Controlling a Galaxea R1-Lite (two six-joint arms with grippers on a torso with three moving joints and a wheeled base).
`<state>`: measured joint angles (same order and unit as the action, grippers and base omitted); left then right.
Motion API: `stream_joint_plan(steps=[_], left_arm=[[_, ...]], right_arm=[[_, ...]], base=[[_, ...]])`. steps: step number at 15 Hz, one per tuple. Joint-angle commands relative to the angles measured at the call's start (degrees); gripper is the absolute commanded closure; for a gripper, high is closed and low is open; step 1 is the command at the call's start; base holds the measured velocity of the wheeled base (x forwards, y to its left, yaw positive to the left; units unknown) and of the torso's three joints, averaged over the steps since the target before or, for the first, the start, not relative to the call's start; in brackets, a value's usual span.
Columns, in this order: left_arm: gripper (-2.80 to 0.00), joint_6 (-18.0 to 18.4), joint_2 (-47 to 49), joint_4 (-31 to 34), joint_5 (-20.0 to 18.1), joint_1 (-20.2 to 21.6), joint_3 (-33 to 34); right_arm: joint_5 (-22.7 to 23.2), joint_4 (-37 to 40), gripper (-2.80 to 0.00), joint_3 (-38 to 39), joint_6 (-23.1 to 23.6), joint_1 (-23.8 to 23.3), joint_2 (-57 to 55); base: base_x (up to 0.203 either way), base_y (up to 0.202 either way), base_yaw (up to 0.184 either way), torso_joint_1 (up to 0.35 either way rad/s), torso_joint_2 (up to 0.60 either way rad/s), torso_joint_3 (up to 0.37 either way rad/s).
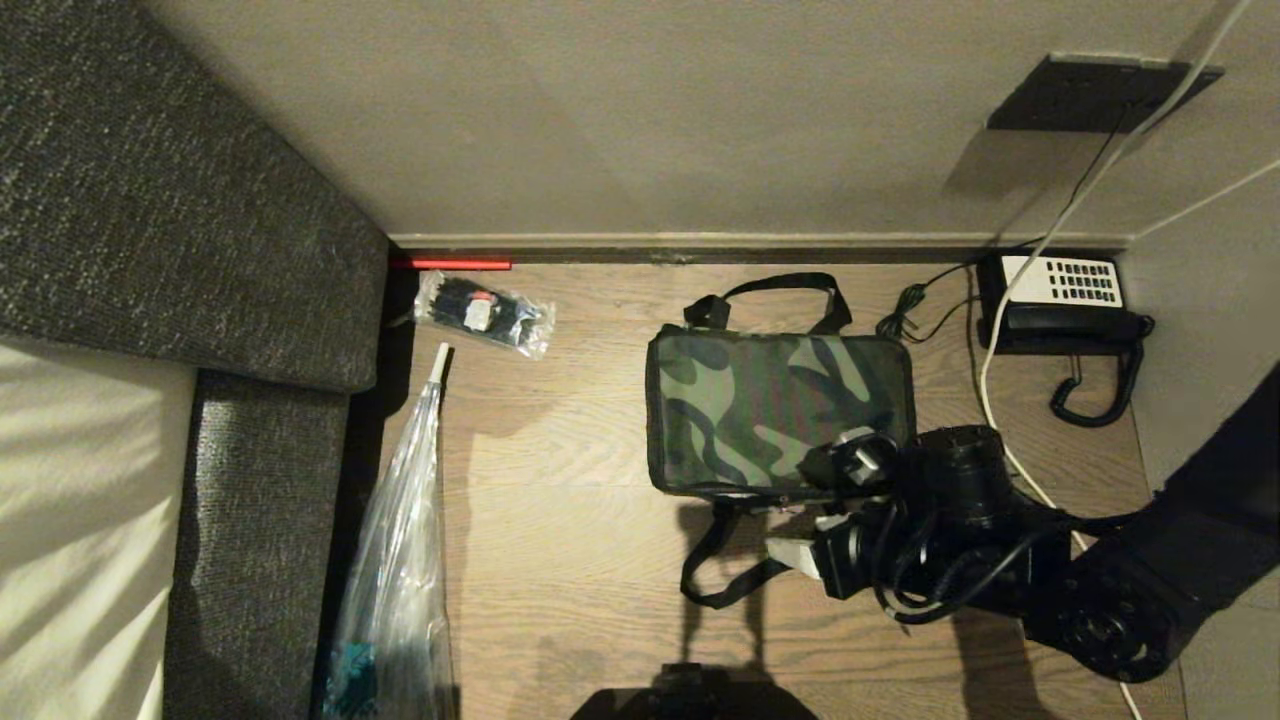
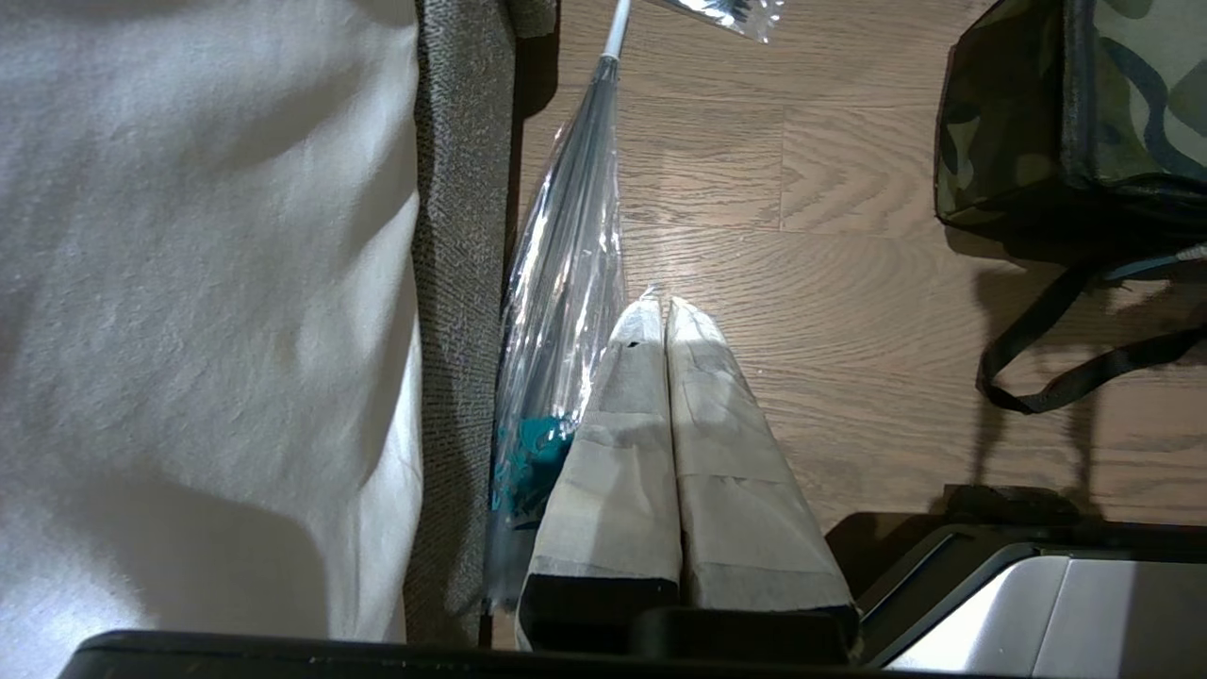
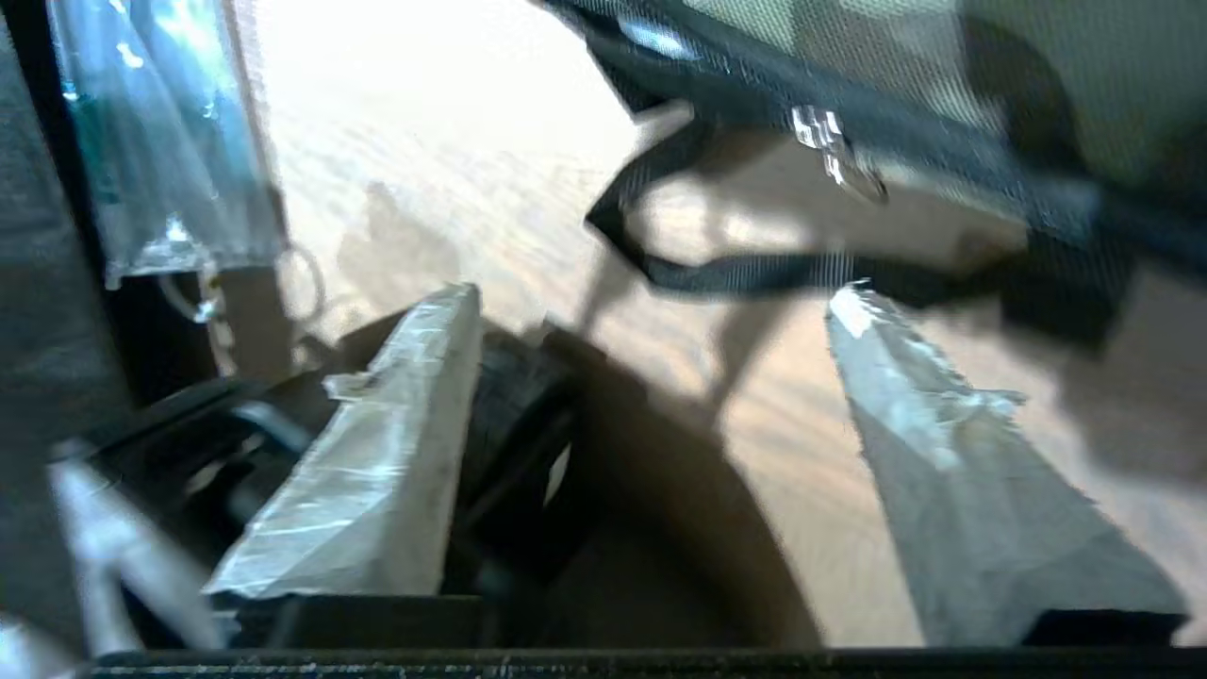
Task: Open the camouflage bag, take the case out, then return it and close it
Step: Open the top of the storage box
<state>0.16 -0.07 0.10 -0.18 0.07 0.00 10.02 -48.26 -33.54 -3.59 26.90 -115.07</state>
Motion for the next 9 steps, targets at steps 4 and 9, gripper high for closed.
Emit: stream_joint_plan(steps=[4, 9], left_arm=[[0.00, 0.0, 0.1, 0.0, 0.0, 0.0, 0.2], [0.00, 0.0, 0.1, 0.0, 0.0, 0.0, 0.2]], right_arm=[[0.1, -5.3, -2.80, -1.7, 1.8, 0.3, -9.2], [-0.2, -5.8, -2.80, -5.7, 4.9, -1.1, -13.0]], base=[[0.000, 0.000, 0.000, 0.000, 0.00, 0.000], [0.000, 0.000, 0.000, 0.000, 0.00, 0.000]])
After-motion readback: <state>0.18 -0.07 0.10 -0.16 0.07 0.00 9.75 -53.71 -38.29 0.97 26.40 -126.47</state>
